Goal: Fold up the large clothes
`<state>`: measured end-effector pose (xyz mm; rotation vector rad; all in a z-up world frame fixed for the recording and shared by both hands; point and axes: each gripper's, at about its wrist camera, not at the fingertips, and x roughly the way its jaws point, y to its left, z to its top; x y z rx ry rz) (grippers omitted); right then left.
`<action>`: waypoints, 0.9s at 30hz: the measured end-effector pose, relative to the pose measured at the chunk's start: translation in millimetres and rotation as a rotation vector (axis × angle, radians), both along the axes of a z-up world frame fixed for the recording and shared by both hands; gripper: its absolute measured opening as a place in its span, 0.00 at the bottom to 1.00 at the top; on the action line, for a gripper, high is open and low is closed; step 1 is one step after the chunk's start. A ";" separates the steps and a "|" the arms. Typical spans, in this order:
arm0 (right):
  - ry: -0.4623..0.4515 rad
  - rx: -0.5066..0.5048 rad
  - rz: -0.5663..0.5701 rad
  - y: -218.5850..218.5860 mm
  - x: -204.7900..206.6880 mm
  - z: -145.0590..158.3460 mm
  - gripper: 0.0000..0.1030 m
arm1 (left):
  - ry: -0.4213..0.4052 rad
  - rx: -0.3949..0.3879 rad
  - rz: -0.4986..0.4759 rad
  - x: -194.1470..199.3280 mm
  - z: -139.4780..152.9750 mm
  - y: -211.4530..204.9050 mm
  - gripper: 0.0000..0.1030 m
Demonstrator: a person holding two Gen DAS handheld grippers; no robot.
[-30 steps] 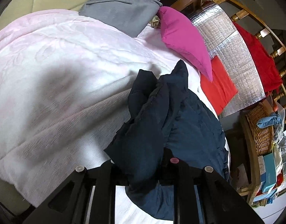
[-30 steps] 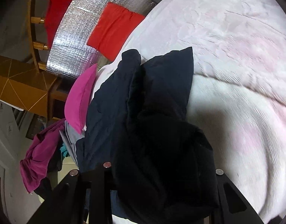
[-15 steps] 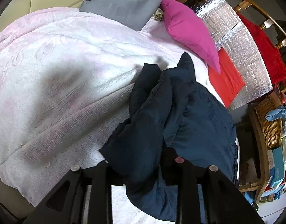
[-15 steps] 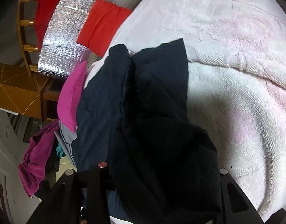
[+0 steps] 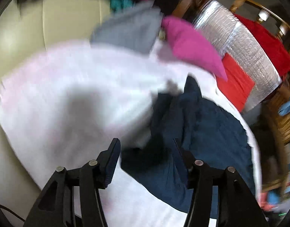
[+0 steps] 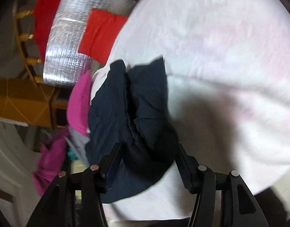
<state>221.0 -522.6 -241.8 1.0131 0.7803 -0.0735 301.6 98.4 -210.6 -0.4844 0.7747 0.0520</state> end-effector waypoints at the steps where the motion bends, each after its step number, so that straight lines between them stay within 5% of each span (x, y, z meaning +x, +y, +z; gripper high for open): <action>1: -0.012 -0.074 -0.004 3.7 -3.9 10.9 0.59 | -0.040 0.057 0.006 -6.7 8.2 -4.8 0.62; 5: -0.088 -0.328 0.026 37.4 -4.2 51.5 0.57 | -0.089 0.209 -0.067 -13.5 15.7 -32.1 0.67; 8: -0.090 -0.427 0.122 71.5 16.1 57.9 0.50 | 0.010 0.265 -0.129 -0.1 -2.0 -47.9 0.67; 11: 0.031 -0.457 0.183 91.7 47.4 32.0 0.46 | 0.195 0.293 -0.144 23.4 -34.9 -51.8 0.68; 13: 0.138 -0.461 0.202 95.5 64.7 7.6 0.46 | 0.230 0.247 -0.149 28.4 -42.3 -46.5 0.69; 21: 0.023 -0.533 0.186 106.7 79.5 45.4 0.48 | 0.070 0.315 -0.121 38.4 7.5 -53.2 0.69; 27: -0.023 -0.570 0.155 101.8 136.5 53.9 0.48 | 0.081 0.428 -0.213 123.9 22.9 -95.7 0.69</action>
